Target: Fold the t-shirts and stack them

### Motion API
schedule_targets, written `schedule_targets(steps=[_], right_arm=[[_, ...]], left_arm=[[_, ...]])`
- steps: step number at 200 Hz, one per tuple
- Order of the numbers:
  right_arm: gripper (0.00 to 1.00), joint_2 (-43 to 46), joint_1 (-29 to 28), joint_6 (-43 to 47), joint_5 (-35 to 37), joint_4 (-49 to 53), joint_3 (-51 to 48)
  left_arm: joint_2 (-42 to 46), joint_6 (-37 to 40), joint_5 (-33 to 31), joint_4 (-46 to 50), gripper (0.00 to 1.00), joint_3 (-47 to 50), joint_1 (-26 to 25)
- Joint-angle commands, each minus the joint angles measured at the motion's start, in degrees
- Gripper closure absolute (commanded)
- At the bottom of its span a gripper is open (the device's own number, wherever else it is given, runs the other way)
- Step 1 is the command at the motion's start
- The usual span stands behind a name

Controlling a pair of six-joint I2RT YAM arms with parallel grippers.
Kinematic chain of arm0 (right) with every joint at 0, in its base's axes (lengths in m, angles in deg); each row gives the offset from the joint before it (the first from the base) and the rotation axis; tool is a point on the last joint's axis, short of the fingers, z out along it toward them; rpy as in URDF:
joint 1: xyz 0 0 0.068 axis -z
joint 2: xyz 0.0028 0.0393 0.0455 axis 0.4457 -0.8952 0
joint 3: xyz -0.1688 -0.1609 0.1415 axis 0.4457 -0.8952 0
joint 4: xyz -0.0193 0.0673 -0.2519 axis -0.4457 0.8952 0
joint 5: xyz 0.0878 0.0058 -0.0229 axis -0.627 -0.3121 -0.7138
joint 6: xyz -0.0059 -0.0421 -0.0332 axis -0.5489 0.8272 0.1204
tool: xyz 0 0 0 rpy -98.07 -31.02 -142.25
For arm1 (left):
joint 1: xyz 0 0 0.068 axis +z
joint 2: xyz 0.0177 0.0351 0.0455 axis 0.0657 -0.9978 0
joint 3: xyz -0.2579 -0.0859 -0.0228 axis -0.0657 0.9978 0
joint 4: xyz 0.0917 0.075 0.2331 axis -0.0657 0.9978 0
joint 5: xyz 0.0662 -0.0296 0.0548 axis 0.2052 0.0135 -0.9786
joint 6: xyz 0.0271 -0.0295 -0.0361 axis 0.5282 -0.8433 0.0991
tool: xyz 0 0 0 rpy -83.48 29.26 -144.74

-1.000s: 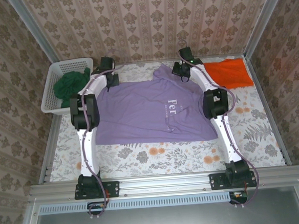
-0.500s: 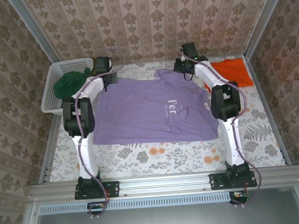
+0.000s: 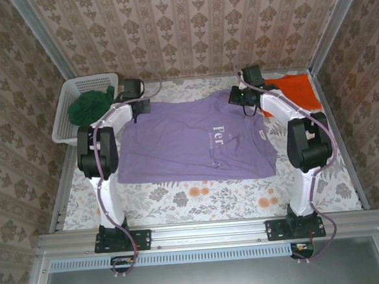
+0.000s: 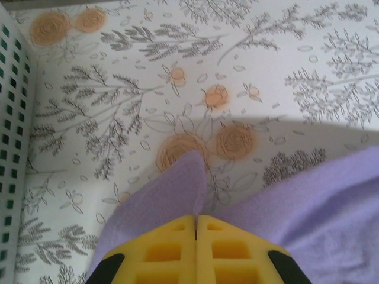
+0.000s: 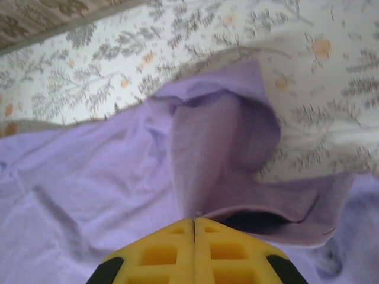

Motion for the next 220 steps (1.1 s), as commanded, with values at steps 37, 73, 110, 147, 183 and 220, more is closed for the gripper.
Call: schedule_targets(steps=[37, 73, 110, 147, 183, 220], right_arm=[[1.0, 18.6, 0.2, 2.0, -0.1, -2.0, -15.3], [1.0, 25.4, 0.2, 3.0, -0.5, 0.4, -22.3], [1.0, 29.1, 0.2, 1.2, 1.2, 2.4, -26.9], [1.0, 31.2, 0.2, -1.5, 1.2, 2.5, -31.7], [1.0, 34.2, 0.2, -3.8, 5.2, 2.6, -36.7], [0.96, 38.2, 0.2, -8.6, 3.6, -1.1, -45.0]], left_arm=[[5.5, 0.2, -4.5, -6.1, 1.0, 7.1, 0.0], [7.1, -1.1, -5.5, -8.1, 1.0, 10.2, 0.1], [10.6, -3.1, -5.7, -11.5, 1.0, 15.8, 0.3], [14.2, -5.3, -5.1, -12.2, 1.0, 21.2, 0.1], [16.1, -9.6, -7.4, -10.2, 1.0, 24.7, 0.4], [18.6, -19.4, -14.1, -5.4, 0.93, 28.5, 1.0]])
